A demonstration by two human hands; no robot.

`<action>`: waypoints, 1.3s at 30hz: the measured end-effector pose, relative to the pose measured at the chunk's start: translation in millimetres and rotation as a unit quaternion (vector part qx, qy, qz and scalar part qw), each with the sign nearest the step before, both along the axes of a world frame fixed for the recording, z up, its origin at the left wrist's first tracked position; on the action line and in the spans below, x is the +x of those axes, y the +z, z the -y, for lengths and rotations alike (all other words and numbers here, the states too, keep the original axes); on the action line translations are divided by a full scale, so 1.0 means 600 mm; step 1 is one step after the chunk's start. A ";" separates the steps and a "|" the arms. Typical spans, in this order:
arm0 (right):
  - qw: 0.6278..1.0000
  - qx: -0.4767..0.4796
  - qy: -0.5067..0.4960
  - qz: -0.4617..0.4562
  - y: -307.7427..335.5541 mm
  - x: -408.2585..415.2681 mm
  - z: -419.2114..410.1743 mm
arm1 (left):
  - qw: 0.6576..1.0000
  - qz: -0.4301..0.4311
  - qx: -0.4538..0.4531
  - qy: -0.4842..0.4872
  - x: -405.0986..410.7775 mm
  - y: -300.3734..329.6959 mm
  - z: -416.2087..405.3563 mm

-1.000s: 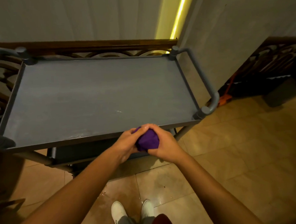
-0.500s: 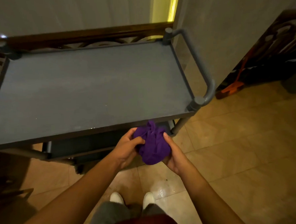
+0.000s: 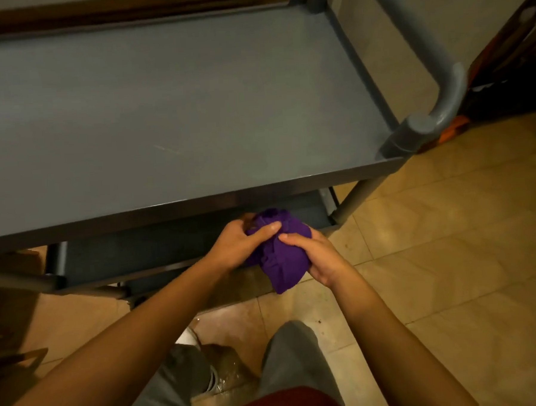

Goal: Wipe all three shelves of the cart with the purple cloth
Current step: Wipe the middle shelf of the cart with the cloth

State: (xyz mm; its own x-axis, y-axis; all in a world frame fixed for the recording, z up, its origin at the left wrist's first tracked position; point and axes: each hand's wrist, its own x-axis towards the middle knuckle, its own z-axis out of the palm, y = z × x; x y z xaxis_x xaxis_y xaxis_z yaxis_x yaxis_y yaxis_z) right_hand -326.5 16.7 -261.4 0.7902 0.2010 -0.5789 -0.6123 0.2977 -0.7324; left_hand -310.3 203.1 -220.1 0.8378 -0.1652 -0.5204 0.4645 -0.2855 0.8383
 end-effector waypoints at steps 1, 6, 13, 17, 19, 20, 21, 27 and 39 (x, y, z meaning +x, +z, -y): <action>1.000 -0.013 0.007 0.012 -0.019 0.013 -0.008 | 0.999 0.014 0.024 -0.025 0.015 -0.026 -0.006; 0.996 -0.039 0.016 0.075 -0.087 0.083 -0.032 | 0.995 0.044 0.070 -0.048 0.090 -0.115 -0.035; 0.985 0.008 0.007 0.173 -0.180 0.184 -0.081 | 0.967 0.223 0.119 0.025 0.182 -0.225 -0.063; 0.975 0.018 0.033 0.218 -0.233 0.213 -0.096 | 0.958 0.262 0.096 0.074 0.201 -0.277 -0.075; 0.971 0.022 0.062 0.230 -0.248 0.222 -0.093 | 0.956 0.270 0.086 0.080 0.202 -0.289 -0.079; 0.968 0.028 0.077 0.235 -0.257 0.222 -0.092 | 0.956 0.270 0.071 0.091 0.199 -0.296 -0.080; 0.965 0.036 0.096 0.243 -0.265 0.222 -0.091 | 0.954 0.275 0.056 0.107 0.195 -0.302 -0.083; 0.957 -0.005 0.149 0.251 -0.282 0.223 -0.133 | 0.927 0.264 -0.042 0.264 0.186 -0.315 -0.104; 0.774 -0.480 0.062 0.409 -0.242 0.345 -0.161 | 0.852 0.316 0.405 0.100 0.107 -0.349 -0.243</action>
State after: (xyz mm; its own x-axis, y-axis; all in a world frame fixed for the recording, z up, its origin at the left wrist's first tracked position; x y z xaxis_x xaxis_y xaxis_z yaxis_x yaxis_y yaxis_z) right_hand -119.6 113.5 -406.4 0.9803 0.0923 0.1746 0.1923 -0.6477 -0.7372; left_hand -246.1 349.1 -429.5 0.9623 0.2120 0.1703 0.0995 -0.8574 0.5049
